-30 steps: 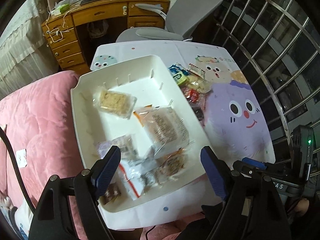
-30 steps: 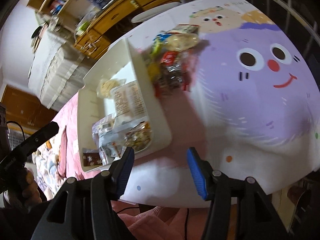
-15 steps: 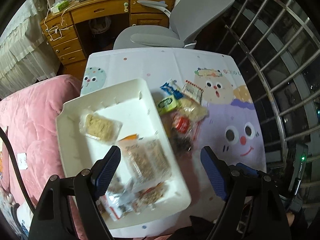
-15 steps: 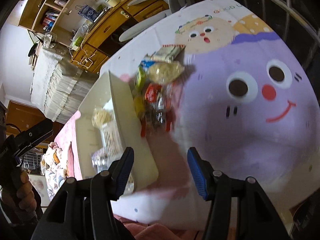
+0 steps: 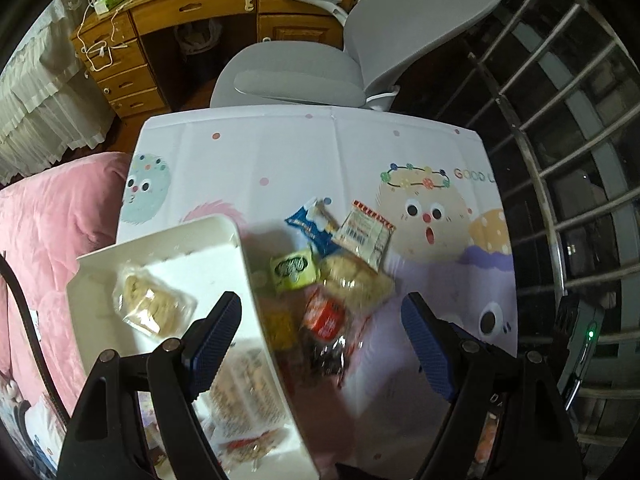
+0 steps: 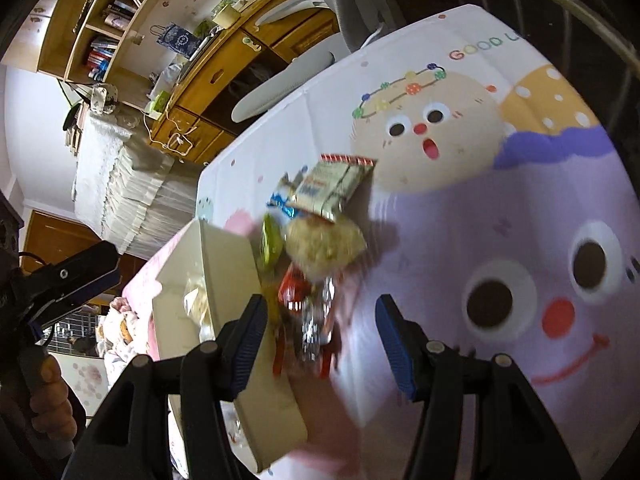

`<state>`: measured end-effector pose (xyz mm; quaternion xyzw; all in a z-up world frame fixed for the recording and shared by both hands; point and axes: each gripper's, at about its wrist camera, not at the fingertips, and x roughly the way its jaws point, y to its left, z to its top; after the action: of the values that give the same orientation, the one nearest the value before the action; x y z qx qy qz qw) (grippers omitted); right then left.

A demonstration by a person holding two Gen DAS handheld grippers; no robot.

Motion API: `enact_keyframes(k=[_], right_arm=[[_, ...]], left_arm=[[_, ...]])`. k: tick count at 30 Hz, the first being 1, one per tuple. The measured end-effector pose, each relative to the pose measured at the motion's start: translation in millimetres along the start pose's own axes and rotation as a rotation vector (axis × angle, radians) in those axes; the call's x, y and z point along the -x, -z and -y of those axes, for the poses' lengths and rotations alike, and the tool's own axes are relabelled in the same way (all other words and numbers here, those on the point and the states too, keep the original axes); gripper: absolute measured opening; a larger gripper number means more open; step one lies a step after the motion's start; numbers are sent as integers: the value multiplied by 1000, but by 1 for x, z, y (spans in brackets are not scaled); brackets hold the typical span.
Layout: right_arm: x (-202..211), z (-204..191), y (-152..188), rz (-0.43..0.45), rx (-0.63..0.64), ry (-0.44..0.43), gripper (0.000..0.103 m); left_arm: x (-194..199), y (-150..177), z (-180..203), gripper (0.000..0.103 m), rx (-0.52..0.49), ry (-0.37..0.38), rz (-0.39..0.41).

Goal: Organize snacks
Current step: 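Withdraw both tools from the tray toward the remaining snack pile, then grasp the blue wrapper with the left tool while the right tool grasps the clear printed bag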

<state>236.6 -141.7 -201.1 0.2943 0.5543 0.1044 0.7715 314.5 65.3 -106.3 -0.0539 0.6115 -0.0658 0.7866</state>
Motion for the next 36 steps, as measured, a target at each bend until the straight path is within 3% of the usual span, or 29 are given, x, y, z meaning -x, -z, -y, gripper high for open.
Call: enact_keyframes(k=[11, 18, 30, 32, 36], right_arm=[[-55, 24, -48, -13, -14, -73, 57], [-87, 31, -67, -60, -3, -118, 57], [-120, 32, -76, -101, 3, -210, 53], [-123, 32, -76, -100, -4, -227, 52], [-128, 30, -77, -88, -16, -240, 48]], left_arm=[[-79, -62, 4, 81, 88, -79, -95], [-123, -82, 1, 81, 156, -109, -165], [-177, -89, -4, 78, 214, -123, -260], [-184, -88, -6, 69, 218, -130, -276], [-194, -86, -6, 68, 215, -134, -285]])
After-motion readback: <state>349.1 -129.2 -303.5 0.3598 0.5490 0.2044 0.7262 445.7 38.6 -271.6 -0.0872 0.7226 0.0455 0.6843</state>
